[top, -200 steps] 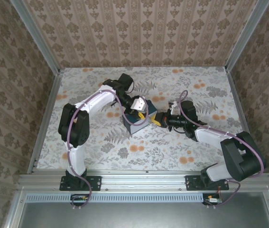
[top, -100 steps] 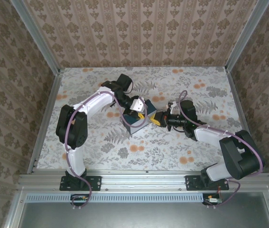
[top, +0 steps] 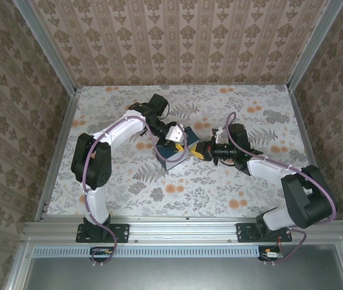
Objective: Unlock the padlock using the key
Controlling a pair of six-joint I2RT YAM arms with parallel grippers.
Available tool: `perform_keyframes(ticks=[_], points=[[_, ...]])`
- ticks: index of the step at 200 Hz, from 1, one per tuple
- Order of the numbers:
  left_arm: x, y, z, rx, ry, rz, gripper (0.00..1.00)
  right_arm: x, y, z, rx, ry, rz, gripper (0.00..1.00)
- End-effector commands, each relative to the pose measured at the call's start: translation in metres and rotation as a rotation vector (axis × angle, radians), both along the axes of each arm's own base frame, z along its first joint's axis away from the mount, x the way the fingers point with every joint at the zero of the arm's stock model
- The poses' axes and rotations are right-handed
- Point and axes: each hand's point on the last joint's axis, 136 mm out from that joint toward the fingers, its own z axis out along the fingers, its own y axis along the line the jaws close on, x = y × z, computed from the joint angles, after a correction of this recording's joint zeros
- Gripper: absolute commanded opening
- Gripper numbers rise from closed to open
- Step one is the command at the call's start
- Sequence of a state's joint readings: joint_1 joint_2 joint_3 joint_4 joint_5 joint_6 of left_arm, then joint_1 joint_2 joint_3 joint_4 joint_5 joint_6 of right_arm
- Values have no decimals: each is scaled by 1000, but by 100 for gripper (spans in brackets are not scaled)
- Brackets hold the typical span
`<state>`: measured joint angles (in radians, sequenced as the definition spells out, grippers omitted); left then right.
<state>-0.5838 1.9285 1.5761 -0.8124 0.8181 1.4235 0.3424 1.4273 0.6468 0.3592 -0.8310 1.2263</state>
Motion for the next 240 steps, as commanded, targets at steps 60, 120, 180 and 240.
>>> perform_keyframes(ticks=[60, 120, 180, 240], points=[[-16, 4, -6, 29, 44, -46, 14, 10, 2, 24, -44, -145, 85, 0], [-5, 2, -8, 48, 29, 0, 31, 3, 2, 8, -56, -113, 96, 0], [-3, 5, -2, 57, 35, -17, 45, -2, -2, 4, -102, -115, 133, 0], [-6, 7, -3, 84, 67, -48, 48, -4, -11, 6, -131, -127, 124, 0]])
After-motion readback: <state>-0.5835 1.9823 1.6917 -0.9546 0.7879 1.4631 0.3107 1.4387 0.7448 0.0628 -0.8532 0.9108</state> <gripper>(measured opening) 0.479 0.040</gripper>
